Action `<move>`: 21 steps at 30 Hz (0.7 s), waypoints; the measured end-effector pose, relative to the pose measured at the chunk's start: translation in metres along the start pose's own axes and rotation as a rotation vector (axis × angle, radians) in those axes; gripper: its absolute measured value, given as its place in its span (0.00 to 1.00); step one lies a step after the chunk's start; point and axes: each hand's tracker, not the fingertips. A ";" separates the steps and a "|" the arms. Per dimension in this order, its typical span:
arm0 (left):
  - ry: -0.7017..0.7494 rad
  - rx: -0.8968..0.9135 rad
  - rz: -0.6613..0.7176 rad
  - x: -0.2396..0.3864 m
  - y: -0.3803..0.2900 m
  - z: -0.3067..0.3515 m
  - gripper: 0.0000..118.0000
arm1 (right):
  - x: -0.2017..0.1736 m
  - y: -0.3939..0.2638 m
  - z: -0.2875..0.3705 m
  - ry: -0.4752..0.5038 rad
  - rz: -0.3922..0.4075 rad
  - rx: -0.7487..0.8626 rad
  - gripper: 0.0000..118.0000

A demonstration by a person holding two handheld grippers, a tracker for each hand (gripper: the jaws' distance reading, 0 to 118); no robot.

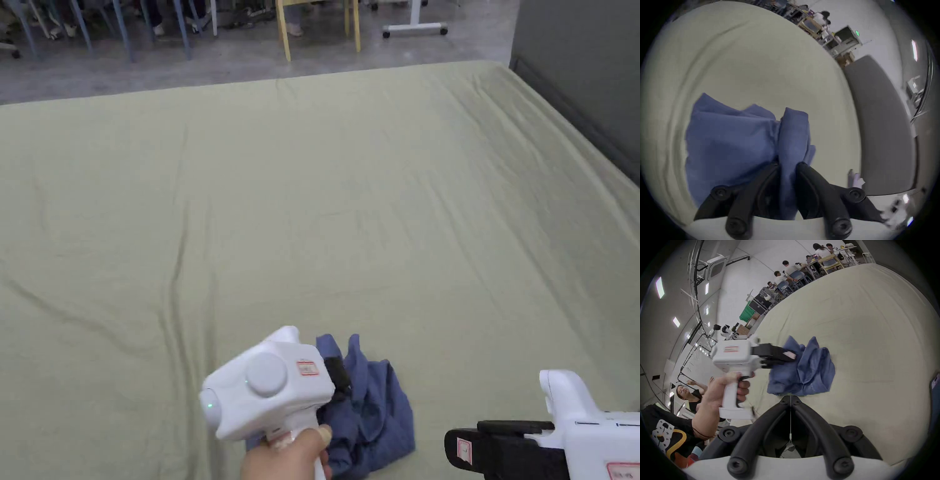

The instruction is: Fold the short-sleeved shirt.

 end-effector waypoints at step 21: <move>-0.041 -0.006 -0.321 0.014 -0.028 0.015 0.00 | 0.018 0.001 0.035 -0.162 -0.080 0.189 0.02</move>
